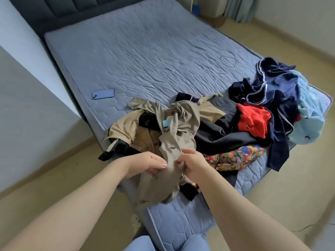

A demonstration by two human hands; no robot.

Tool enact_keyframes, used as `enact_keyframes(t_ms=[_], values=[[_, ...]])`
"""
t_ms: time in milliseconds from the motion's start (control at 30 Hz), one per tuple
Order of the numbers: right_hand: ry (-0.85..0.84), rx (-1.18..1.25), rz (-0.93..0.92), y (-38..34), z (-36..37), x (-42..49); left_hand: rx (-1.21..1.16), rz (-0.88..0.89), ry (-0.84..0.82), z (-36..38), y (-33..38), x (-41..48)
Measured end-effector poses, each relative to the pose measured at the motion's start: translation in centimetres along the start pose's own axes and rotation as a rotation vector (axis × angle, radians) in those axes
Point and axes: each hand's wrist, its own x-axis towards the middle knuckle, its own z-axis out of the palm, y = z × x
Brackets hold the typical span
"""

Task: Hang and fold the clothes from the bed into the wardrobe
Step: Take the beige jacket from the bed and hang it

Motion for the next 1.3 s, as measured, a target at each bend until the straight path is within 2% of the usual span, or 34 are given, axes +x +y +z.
enact_keyframes(t_ms=[67,167,200,300,367,400,500,633,767,867,933,1000,1067,1133,1200,1300], values=[[0.070,0.008,-0.009,-0.1,0.4,0.0,-0.156,-0.038,0.128,-0.2,-0.1,-0.1],[0.088,0.163,0.089,-0.3,0.4,-0.9,-0.365,-0.171,0.440,-0.4,-0.5,0.7],[0.057,0.204,0.107,-0.4,0.4,-1.3,-0.482,-0.222,0.454,-0.4,-0.6,1.1],[-0.084,0.174,0.063,-1.2,-0.2,-2.2,-0.909,-0.260,0.345,-0.4,0.0,1.8],[-0.171,0.093,0.055,-1.8,-0.6,-2.6,-1.061,-0.235,0.270,-0.5,0.9,2.3],[-0.193,0.040,0.051,-2.1,-1.0,-2.7,-1.064,-0.219,0.265,-0.5,1.5,2.4],[-0.203,-0.076,0.045,-2.4,-2.1,-2.9,-1.023,-0.148,0.301,-0.6,3.4,2.2],[-0.171,-0.258,0.001,-1.5,-2.8,-2.7,-0.946,0.150,0.336,-0.5,5.1,1.5],[-0.208,-0.410,-0.145,-1.1,-1.2,-2.9,-0.659,0.241,0.197,1.1,6.5,0.3],[-0.075,-0.467,-0.281,-1.5,-0.1,-2.8,-0.545,0.300,0.117,1.3,6.9,-0.5],[0.031,-0.324,-0.308,-1.9,-0.2,-2.4,-0.533,0.325,0.142,0.8,7.0,-1.0],[0.075,-0.025,-0.271,-2.4,-0.9,-2.3,-0.495,0.314,0.267,0.1,6.5,-1.2],[0.045,0.319,-0.191,-2.7,-1.5,-2.5,-0.365,0.279,0.442,-0.3,5.8,-0.7],[-0.051,0.542,-0.165,-2.9,-1.9,-3.2,-0.190,0.245,0.545,0.0,5.0,-0.2],[-0.183,0.608,-0.137,-3.0,-1.9,-4.0,-0.010,0.211,0.545,0.4,4.4,0.7],[-0.342,0.572,-0.116,-3.7,-1.8,-5.0,0.286,0.214,0.444,1.7,4.0,2.2]])
